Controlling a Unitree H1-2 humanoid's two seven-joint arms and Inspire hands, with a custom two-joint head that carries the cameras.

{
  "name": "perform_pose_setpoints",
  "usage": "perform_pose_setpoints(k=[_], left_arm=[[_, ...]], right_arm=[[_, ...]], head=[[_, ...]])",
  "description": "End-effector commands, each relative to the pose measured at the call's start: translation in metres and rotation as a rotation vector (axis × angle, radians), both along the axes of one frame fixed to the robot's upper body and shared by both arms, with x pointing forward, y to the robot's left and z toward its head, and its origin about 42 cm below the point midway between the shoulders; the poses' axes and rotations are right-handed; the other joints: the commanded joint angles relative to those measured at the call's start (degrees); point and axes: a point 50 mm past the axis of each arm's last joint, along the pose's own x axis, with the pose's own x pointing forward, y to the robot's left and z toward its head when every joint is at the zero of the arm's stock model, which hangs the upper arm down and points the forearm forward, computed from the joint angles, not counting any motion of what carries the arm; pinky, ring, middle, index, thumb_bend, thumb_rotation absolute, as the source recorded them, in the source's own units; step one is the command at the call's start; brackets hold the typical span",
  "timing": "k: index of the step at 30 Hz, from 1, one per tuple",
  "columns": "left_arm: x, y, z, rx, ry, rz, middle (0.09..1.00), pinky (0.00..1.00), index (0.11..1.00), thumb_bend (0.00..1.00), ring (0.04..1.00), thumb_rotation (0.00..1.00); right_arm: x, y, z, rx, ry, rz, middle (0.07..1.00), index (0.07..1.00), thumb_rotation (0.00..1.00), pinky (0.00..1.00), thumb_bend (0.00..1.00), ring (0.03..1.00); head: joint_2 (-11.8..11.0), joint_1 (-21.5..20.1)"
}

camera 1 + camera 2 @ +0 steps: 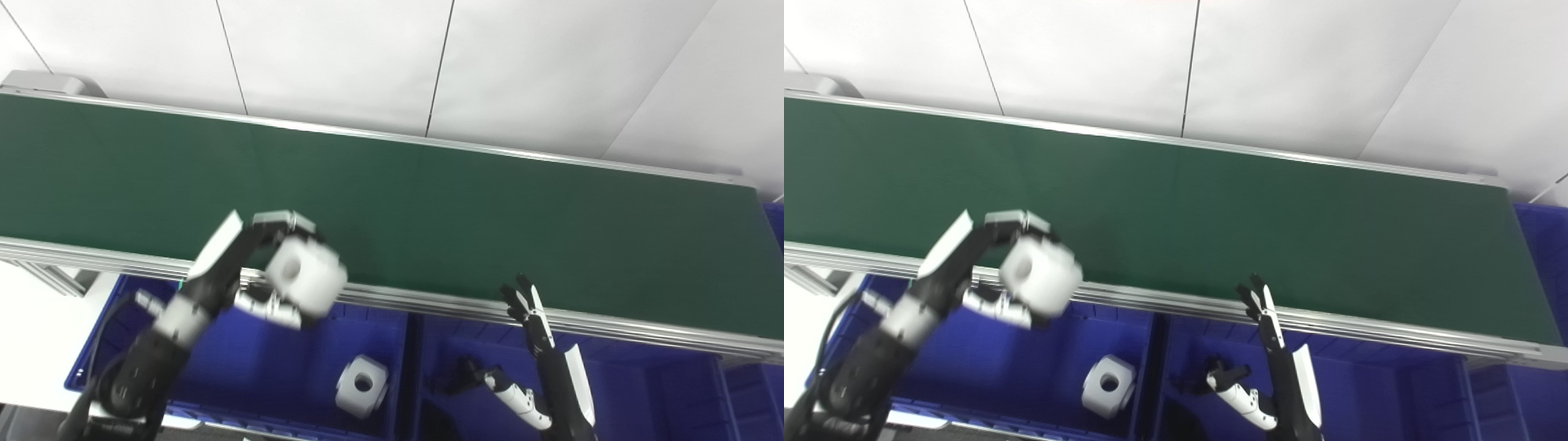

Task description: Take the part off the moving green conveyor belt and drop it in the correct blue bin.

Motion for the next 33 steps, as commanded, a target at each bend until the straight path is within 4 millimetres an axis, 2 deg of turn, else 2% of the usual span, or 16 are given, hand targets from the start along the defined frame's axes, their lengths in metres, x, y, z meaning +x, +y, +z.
perform_pose_setpoints(k=[1,4,5,9,13,15,20,21,22,24,25,26,27,28,29,33], left_arm=[[-0.003,0.002,0.002,-0.031,-0.046,-0.034,0.501,0.42,0.529,0.5,0.423,0.0],[-0.013,0.006,-0.021,0.036,0.003,-0.044,0.503,0.46,0.516,0.5,0.436,0.0],[-0.015,0.008,-0.029,0.069,0.015,-0.042,0.496,0.51,0.508,0.5,0.456,0.0],[-0.015,0.011,-0.053,0.218,0.03,-0.009,0.493,0.57,0.5,0.5,0.474,0.0],[-0.005,0.005,-0.065,0.338,0.049,-0.013,0.501,0.6,0.486,0.5,0.485,0.0],[-0.001,-0.002,-0.067,0.371,0.059,-0.015,0.509,0.54,0.487,0.5,0.469,0.0],[0.01,-0.02,-0.072,0.486,0.024,-0.031,0.519,0.56,0.472,0.5,0.482,0.0],[0.012,-0.024,-0.074,0.525,0.027,-0.039,0.529,0.58,0.47,0.51,0.58,0.0],[0.014,-0.027,-0.075,0.567,0.05,-0.044,0.532,0.63,0.471,0.51,0.633,0.0],[0.016,-0.03,-0.074,0.651,0.078,-0.048,0.715,0.77,0.494,0.51,0.758,0.07],[0.016,-0.031,-0.073,0.68,0.077,-0.044,0.753,0.83,0.633,0.61,0.787,0.22],[0.016,-0.031,-0.072,0.702,0.077,-0.042,0.787,0.88,0.719,0.68,0.812,0.34],[0.015,-0.03,-0.071,0.71,0.079,-0.04,0.842,0.93,0.797,0.75,0.855,0.49],[0.013,-0.03,-0.07,0.703,0.084,-0.038,0.872,0.95,0.829,0.78,0.879,0.55],[0.012,-0.029,-0.069,0.697,0.087,-0.037,0.902,0.97,0.857,0.81,0.905,0.59],[-0.005,-0.034,-0.059,0.473,0.094,-0.043,0.95,0.96,0.894,0.87,0.94,0.63]], right_arm=[[0.0,0.0,0.011,0.004,-0.033,-0.005,0.913,1.0,0.82,0.89,0.77,0.911],[0.0,0.0,0.012,-0.006,-0.043,-0.016,0.907,1.0,0.82,0.89,0.77,0.903],[0.0,0.001,0.012,-0.015,-0.046,-0.019,0.903,1.0,0.83,0.88,0.77,0.897],[-0.001,0.001,0.01,-0.011,-0.04,-0.031,0.897,1.0,0.82,0.88,0.77,0.891],[-0.001,0.0,0.008,-0.004,-0.036,-0.03,0.908,1.0,0.82,0.89,0.78,0.904],[-0.001,-0.001,0.007,-0.005,-0.035,-0.031,0.897,1.0,0.82,0.89,0.77,0.896],[-0.002,-0.002,0.006,-0.001,-0.029,-0.032,0.905,1.0,0.82,0.89,0.78,0.902],[-0.002,-0.001,0.006,0.001,-0.03,-0.032,0.907,1.0,0.82,0.89,0.77,0.903],[-0.002,-0.001,0.006,0.002,-0.031,-0.032,0.908,1.0,0.82,0.89,0.77,0.903],[-0.003,-0.001,0.006,0.0,-0.03,-0.037,0.905,1.0,0.82,0.89,0.78,0.901],[-0.004,0.0,0.006,-0.001,-0.03,-0.039,0.904,1.0,0.82,0.89,0.78,0.9],[-0.004,0.0,0.006,-0.002,-0.029,-0.042,0.903,1.0,0.82,0.89,0.79,0.9],[-0.005,0.0,0.006,-0.002,-0.028,-0.044,0.902,1.0,0.82,0.9,0.79,0.901],[-0.005,0.0,0.006,0.0,-0.027,-0.046,0.901,1.0,0.82,0.9,0.79,0.903],[-0.005,0.001,0.006,0.001,-0.026,-0.046,0.9,1.0,0.82,0.9,0.79,0.904],[-0.005,0.001,0.005,0.001,-0.03,-0.045,0.906,1.0,0.82,0.9,0.78,0.9]], head=[[0.22,-0.35],[-0.3,-2.2],[-0.3,-2.2],[-0.7,-3.14],[-0.82,-3.3],[-0.87,-3.25],[-0.73,-3.01],[-0.73,-3.01],[-0.81,-3.11],[-0.86,-3.29],[-0.86,-3.29],[-0.9,-3.45],[-0.9,-3.45],[-0.95,-3.61],[-0.95,-3.61],[-1.1,-3.91]])
